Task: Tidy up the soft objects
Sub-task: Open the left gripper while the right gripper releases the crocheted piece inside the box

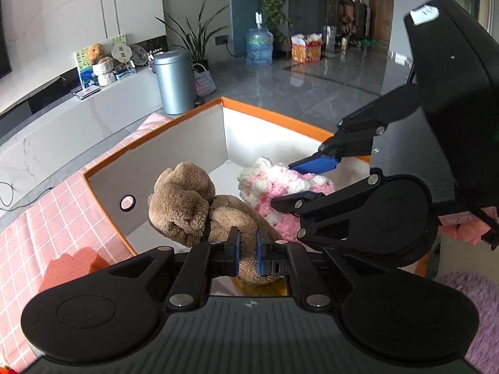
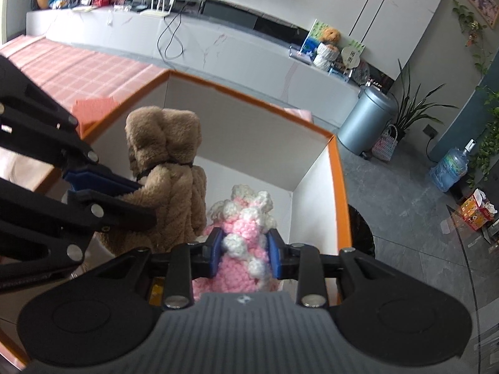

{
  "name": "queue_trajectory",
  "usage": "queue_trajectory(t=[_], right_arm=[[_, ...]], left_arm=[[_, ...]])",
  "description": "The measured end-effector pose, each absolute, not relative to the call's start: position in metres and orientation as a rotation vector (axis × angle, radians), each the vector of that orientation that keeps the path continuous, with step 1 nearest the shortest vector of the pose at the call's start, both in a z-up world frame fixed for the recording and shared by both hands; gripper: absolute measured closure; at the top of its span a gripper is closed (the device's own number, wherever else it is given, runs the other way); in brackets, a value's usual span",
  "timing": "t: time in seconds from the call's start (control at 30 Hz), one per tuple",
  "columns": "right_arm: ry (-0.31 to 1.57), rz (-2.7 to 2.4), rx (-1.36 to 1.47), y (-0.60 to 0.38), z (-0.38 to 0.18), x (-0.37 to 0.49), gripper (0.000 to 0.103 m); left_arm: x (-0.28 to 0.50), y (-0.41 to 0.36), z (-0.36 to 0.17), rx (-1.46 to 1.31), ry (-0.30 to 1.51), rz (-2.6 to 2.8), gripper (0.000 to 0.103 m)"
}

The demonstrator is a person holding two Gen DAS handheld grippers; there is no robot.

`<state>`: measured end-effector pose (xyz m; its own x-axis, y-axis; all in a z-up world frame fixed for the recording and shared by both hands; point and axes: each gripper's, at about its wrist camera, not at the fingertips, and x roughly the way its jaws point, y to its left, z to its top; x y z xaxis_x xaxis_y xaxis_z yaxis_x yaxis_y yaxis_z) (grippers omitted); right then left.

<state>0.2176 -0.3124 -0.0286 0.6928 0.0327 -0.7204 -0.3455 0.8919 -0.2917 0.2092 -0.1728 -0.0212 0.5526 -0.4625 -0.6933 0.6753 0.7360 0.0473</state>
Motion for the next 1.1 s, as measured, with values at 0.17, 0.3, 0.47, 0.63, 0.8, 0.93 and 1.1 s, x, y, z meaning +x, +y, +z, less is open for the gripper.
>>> queue_trajectory(t=[0.17, 0.3, 0.47, 0.63, 0.8, 0.93, 1.1], right_arm=[[0.804, 0.217, -0.474, -0.307, -0.037, 0.225, 0.066], [0.800, 0.209, -0.491, -0.305, -0.037, 0.228, 0.061], [0.776, 0.200, -0.524, -0.302, -0.032, 0.222, 0.058], [0.734, 0.186, -0.577, -0.301, -0.023, 0.213, 0.045], [0.693, 0.162, -0.593, -0.302, -0.009, 0.200, 0.042], [0.670, 0.149, -0.604, -0.302, 0.002, 0.189, 0.042], [0.636, 0.133, -0.608, -0.300, 0.018, 0.167, 0.041]], left_arm=[[0.214, -0.172, -0.024, 0.328, 0.719, -0.659, 0.089], [0.211, -0.170, -0.023, 0.338, 0.695, -0.646, 0.082], [0.207, -0.169, -0.018, 0.350, 0.664, -0.616, 0.072], [0.197, -0.164, -0.007, 0.357, 0.615, -0.590, 0.049], [0.185, -0.161, 0.005, 0.369, 0.569, -0.568, 0.037], [0.176, -0.157, 0.015, 0.357, 0.547, -0.563, 0.035], [0.162, -0.144, 0.029, 0.321, 0.520, -0.546, 0.032]])
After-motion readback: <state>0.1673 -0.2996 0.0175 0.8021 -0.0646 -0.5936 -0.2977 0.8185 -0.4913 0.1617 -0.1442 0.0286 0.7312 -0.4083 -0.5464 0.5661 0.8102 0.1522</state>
